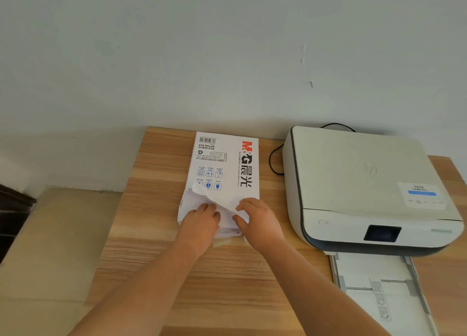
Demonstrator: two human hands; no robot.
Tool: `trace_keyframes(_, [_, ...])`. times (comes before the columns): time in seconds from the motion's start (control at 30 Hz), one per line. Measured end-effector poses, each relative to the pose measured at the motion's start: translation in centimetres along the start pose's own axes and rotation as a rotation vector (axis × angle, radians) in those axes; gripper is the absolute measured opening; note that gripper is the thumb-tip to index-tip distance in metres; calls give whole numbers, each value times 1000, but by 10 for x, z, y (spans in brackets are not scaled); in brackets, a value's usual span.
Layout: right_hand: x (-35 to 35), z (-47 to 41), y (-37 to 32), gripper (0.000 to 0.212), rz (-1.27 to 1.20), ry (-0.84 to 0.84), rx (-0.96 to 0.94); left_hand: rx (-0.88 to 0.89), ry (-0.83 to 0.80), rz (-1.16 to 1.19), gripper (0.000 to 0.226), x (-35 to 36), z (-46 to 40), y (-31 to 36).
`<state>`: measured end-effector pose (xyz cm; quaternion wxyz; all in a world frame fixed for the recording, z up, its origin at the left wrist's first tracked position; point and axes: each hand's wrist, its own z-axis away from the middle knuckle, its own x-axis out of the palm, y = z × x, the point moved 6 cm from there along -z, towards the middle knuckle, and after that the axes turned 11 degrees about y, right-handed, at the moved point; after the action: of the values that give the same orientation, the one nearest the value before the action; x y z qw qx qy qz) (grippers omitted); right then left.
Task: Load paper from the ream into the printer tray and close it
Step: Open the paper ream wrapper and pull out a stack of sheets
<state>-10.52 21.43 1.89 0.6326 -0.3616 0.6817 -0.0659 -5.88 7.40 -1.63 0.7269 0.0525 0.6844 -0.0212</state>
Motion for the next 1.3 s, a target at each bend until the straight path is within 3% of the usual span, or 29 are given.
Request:
trace_keyframes(0.27, [1, -1, 2, 21, -14, -33, 25, 49, -122, -5, 34, -2, -14, -3])
trace_keyframes(0.97, [3, 4, -3, 18, -31, -55, 31, 123, -133, -88, 29, -10, -10, 7])
trace_keyframes(1.07, [3, 5, -3, 19, -25, -50, 24, 156, 10, -41, 31, -19, -8, 10])
trace_keyframes(1.17, [4, 8, -5, 20, -35, -42, 19, 209, 55, -53, 47, -17, -3, 11])
trace_keyframes(1.3, [4, 17, -5, 21, -58, -59, 19, 192, 90, -21, 43, -16, 13, 14])
